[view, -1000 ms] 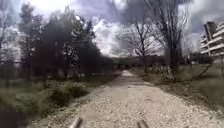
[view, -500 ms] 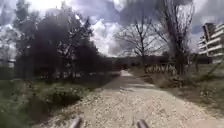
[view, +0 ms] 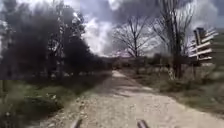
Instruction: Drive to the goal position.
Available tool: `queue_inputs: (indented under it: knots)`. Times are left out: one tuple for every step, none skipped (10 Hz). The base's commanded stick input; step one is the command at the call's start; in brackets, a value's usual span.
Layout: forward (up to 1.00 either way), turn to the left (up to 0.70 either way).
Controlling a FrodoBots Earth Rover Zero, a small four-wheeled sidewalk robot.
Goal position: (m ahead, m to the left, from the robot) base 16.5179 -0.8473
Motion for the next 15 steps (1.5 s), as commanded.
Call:
queue_inputs:
  knots:
    - [1.00, 0.00]
    - [1.00, 0.00]
    - [1.00, 0.00]
    - [1.00, -0.08]
    - [1.00, -0.27]
    - [1.00, -0.14]
    - [1.00, 0.00]
    - [1.00, 0.00]
    - [1.00, 0.12]
    - [1.00, 0.27]
    - [1.00, 0.27]
    - [1.00, 0.27]
    - [1.00, 0.27]
    - [1.00, 0.27]
    - [1.00, 0.27]
